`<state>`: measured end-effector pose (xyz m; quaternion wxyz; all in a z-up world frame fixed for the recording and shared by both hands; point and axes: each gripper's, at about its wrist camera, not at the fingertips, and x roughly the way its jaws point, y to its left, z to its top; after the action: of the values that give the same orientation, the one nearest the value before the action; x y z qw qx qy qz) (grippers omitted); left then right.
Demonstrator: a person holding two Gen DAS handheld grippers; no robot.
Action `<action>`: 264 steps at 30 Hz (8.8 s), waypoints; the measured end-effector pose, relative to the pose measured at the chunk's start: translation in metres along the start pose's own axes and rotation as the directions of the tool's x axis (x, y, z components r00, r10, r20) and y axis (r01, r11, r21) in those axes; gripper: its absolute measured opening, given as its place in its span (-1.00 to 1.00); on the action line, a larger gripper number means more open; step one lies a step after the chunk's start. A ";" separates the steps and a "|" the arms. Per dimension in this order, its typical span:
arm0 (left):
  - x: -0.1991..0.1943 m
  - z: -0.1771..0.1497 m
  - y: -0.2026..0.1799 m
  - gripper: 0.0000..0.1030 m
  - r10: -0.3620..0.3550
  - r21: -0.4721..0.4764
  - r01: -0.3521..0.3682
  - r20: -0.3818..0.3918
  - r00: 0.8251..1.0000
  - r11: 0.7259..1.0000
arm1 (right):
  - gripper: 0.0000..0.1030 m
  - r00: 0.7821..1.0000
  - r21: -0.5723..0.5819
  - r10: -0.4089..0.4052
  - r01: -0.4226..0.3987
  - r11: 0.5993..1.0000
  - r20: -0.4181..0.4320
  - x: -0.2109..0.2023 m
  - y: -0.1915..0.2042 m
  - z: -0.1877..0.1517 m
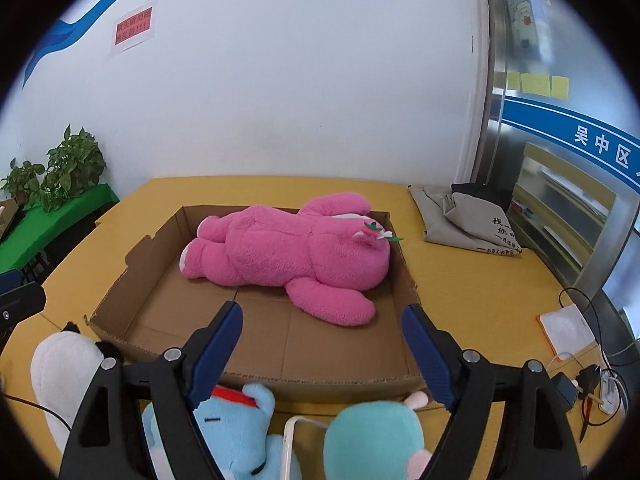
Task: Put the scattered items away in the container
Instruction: 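Withdraw both grippers from the box toward the remaining plush toys, then move both grippers onto the white panda's sides, then close both grippers on the white panda and lift it, then lower the white panda into the box beside the pink bear, open both grippers, then withdraw both grippers from the box toward the blue cat, then move both grippers over the blue cat with red headband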
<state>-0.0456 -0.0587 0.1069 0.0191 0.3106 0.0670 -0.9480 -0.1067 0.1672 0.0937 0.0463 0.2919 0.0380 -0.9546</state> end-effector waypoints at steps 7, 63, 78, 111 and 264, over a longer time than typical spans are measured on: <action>-0.010 -0.012 -0.014 1.00 -0.056 0.023 0.056 0.012 0.998 0.998 | 0.59 0.999 -0.026 -0.030 0.030 0.999 -0.023 -0.017 0.002 -0.014; 0.021 -0.021 0.029 1.00 -0.108 -0.051 0.103 -0.106 0.989 0.993 | 0.59 0.997 -0.012 -0.006 0.005 1.000 -0.079 0.005 0.020 -0.010; -0.007 -0.059 0.134 1.00 -0.054 -0.104 0.040 -0.142 0.988 0.994 | 0.59 0.958 -0.100 0.247 -0.263 0.960 -0.148 -0.003 0.119 -0.041; 0.074 -0.078 0.150 0.28 -0.405 -0.194 0.361 -0.302 0.863 0.912 | 0.01 0.714 0.088 0.604 -0.618 0.781 -0.354 0.034 0.222 -0.148; 0.050 -0.121 -0.011 1.00 -0.189 -0.041 0.184 -0.214 0.958 0.982 | 0.56 0.980 -0.132 0.119 -0.141 0.981 -0.161 -0.023 0.039 -0.149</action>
<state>-0.0163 -0.0305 -0.0182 -0.0744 0.4045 0.1076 -0.9052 -0.0008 0.1445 -0.0184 0.1263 0.3616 0.0903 -0.9193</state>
